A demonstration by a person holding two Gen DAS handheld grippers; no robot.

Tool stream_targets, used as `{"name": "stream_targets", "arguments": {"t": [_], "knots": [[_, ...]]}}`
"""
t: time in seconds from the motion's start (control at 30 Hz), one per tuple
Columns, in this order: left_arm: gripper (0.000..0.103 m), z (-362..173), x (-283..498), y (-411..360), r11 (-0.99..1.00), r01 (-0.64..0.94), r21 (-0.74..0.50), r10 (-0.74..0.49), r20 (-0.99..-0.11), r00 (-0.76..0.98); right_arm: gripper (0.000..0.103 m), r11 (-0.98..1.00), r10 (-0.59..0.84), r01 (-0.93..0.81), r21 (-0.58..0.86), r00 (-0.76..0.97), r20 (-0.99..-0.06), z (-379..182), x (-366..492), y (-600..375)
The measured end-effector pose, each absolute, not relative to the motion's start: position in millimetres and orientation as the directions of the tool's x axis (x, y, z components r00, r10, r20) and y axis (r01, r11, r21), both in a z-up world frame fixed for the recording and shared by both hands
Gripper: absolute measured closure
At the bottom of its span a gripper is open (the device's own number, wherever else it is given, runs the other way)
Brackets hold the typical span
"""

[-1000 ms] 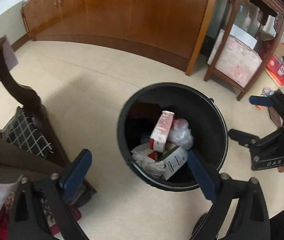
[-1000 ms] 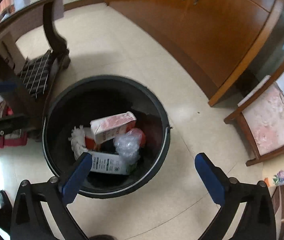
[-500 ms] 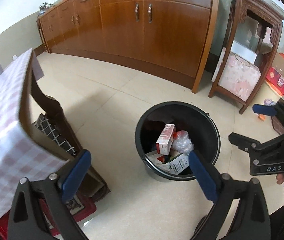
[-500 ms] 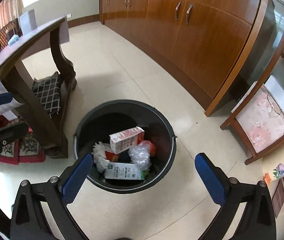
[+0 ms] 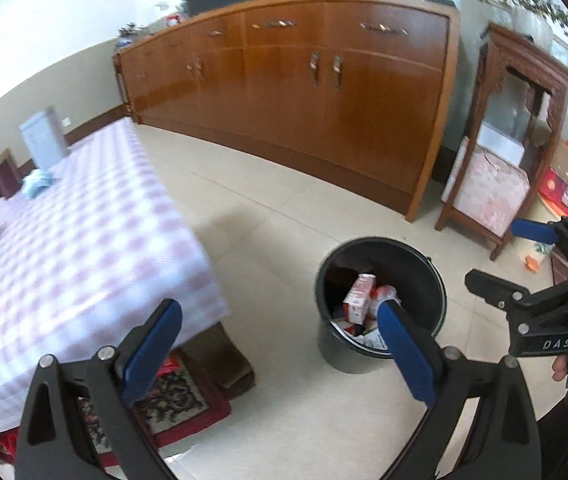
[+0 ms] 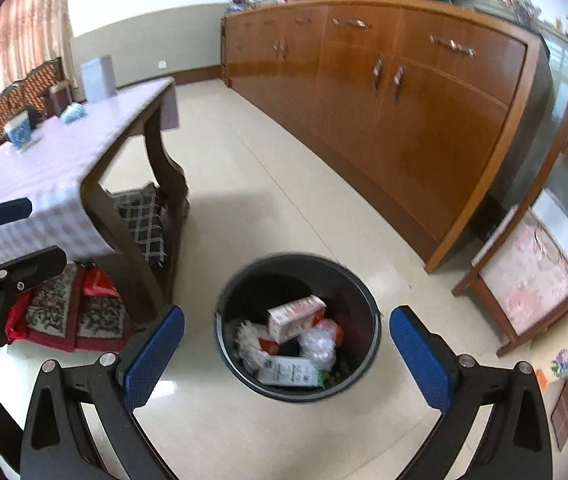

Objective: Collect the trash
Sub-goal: 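Move both tools back to the table toward the paper cup and mask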

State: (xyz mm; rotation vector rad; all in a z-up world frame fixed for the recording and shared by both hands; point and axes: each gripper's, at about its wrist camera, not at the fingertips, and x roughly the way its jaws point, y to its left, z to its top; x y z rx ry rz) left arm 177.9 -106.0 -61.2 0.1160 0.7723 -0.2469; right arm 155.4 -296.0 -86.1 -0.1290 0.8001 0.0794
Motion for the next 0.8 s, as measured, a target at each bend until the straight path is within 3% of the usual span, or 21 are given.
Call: {"name": "stream_targets", "arguments": {"t": [0.43,0.8], "knots": [[0.003,-20.5,153.6,43.2,0.995,-0.091,0.033,0.092,-0.618,0.781,0.000,0.948,0.254,-0.318,0.001,0.754,-0.606,-25.3,183.1,-177.9],[0.003,-6.1,148.0,154.3,0.950,-0.308,0.042,0.268,-0.614,0.743,0.000,0.862,0.411,-0.507,0.013,0.683,-0.604,1.8,211.3,-66.2]]}}
